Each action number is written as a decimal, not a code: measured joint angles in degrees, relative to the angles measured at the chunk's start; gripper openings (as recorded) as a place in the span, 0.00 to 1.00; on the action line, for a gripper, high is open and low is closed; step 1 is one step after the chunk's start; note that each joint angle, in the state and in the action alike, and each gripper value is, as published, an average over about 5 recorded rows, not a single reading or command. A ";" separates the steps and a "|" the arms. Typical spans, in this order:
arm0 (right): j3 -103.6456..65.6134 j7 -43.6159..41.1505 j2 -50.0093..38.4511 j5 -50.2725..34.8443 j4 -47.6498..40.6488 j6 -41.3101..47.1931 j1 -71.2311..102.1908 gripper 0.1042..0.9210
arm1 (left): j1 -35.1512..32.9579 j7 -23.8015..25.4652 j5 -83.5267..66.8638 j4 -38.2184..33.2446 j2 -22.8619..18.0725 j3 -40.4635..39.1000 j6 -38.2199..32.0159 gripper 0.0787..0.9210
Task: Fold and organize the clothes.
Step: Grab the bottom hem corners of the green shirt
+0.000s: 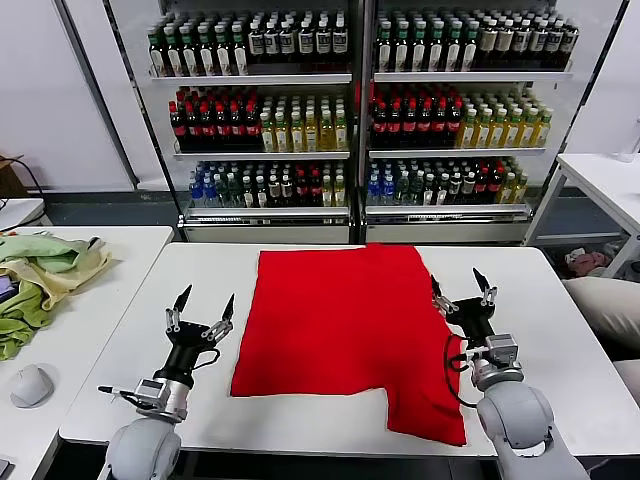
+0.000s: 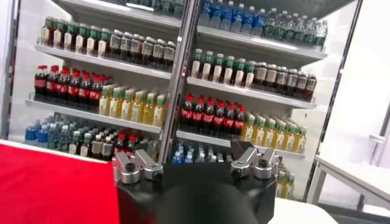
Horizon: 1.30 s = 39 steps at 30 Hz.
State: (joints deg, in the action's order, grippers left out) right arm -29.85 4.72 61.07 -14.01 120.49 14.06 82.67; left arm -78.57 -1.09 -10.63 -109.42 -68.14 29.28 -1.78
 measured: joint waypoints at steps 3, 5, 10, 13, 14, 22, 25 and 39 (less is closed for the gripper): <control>-0.33 0.16 -0.65 -0.64 1.64 0.39 3.47 0.88 | -2.89 -0.92 -1.66 -2.27 1.12 0.33 2.56 0.88; -0.61 0.43 -1.09 -1.25 3.13 0.80 6.66 0.88 | -5.86 -1.83 -3.34 -4.74 2.29 0.39 5.39 0.88; -1.14 1.53 -1.59 -2.60 5.47 1.81 12.80 0.88 | -11.27 -4.14 -7.75 -9.66 4.39 -0.51 12.53 0.88; -1.26 2.34 -1.59 -3.47 6.08 2.29 15.15 0.88 | -12.60 -5.31 -10.42 -11.25 4.67 -1.23 16.16 0.88; -1.23 2.60 -1.55 -3.70 6.20 2.38 15.76 0.88 | -12.82 -5.68 -11.14 -11.58 4.65 -1.50 17.23 0.88; -0.32 4.36 -0.66 -4.74 5.98 2.34 18.22 0.88 | -12.28 -8.74 -12.54 -11.85 3.70 -4.35 23.31 0.88; 0.26 4.95 -0.03 -4.77 5.46 2.48 18.24 0.88 | -11.62 -9.71 -11.84 -11.11 3.51 -5.23 24.45 0.88; 2.59 5.65 1.01 -6.88 3.76 4.55 18.10 0.55 | -9.48 -13.23 -8.05 -8.57 3.05 -8.73 26.47 0.69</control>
State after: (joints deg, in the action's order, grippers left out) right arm -27.26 10.37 62.08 -20.89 124.25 18.61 100.76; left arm -88.05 -14.32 -18.68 -117.99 -65.09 20.55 24.69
